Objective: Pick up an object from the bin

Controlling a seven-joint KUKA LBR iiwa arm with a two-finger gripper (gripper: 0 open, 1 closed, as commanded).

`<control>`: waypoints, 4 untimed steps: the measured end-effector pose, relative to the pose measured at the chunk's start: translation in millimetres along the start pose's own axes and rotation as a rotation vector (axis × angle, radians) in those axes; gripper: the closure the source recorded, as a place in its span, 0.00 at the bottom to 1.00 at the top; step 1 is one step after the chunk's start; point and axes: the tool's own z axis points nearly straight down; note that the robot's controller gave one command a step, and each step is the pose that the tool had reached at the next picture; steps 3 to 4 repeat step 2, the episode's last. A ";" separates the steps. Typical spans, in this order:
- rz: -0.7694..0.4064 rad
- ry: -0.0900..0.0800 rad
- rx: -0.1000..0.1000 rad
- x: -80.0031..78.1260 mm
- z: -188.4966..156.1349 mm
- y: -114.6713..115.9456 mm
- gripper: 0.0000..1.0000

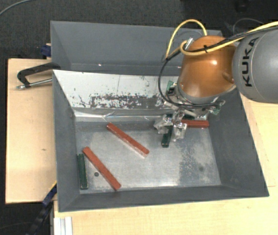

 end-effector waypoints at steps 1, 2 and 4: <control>0.003 0.000 0.001 -2.6 -37.3 -1.8 1.00; 0.006 -0.001 0.003 -5.4 -92.4 -3.9 1.00; 0.006 -0.001 0.003 -5.4 -92.4 -3.9 1.00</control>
Offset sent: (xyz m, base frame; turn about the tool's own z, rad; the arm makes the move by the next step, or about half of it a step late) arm 0.0001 0.0000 0.0335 0.0000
